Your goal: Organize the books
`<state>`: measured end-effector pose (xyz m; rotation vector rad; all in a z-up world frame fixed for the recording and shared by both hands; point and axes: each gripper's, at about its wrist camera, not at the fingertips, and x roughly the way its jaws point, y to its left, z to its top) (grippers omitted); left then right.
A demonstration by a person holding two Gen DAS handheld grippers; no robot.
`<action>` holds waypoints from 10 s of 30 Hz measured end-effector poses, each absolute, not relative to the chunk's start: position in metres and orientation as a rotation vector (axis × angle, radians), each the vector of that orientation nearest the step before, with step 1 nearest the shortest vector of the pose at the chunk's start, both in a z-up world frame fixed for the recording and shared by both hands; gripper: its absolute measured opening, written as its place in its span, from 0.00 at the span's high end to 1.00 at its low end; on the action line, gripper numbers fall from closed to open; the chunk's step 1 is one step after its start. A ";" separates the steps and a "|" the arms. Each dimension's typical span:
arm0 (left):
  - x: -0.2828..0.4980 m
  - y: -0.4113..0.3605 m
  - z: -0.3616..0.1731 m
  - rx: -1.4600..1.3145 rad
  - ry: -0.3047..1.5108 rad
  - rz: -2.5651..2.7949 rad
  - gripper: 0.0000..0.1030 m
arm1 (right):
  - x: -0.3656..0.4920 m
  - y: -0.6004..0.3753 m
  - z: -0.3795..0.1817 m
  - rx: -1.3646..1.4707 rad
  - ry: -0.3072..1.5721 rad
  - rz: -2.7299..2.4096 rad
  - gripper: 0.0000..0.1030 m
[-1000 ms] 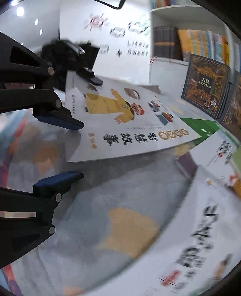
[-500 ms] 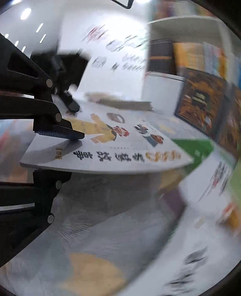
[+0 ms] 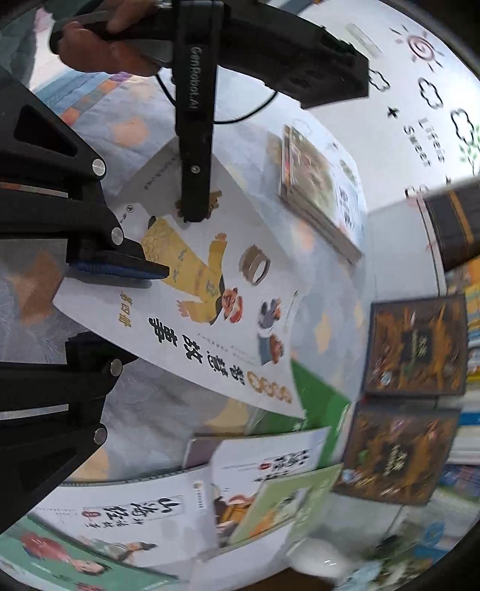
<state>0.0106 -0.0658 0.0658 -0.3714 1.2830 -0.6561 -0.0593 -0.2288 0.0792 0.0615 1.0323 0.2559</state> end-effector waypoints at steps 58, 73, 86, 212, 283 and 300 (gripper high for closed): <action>0.126 0.183 0.064 -0.609 1.071 -0.145 0.86 | 0.169 -0.048 0.056 0.140 1.157 0.550 0.55; 0.066 0.062 0.087 -0.478 1.187 -0.332 0.80 | 0.024 -0.214 0.042 0.440 1.247 0.344 0.53; 0.043 -0.156 0.099 -0.312 1.288 -0.656 0.59 | -0.082 -0.393 0.054 0.598 1.178 0.033 0.51; 0.009 -0.068 0.045 -0.543 1.387 -0.658 0.91 | -0.072 -0.293 0.023 0.692 1.140 0.194 0.71; 0.179 0.127 0.097 -0.618 1.018 -0.364 0.87 | 0.162 -0.060 0.111 0.059 0.869 0.472 0.69; 0.160 0.151 0.064 -0.648 1.091 -0.139 0.80 | 0.170 -0.050 0.056 0.114 1.097 0.522 0.55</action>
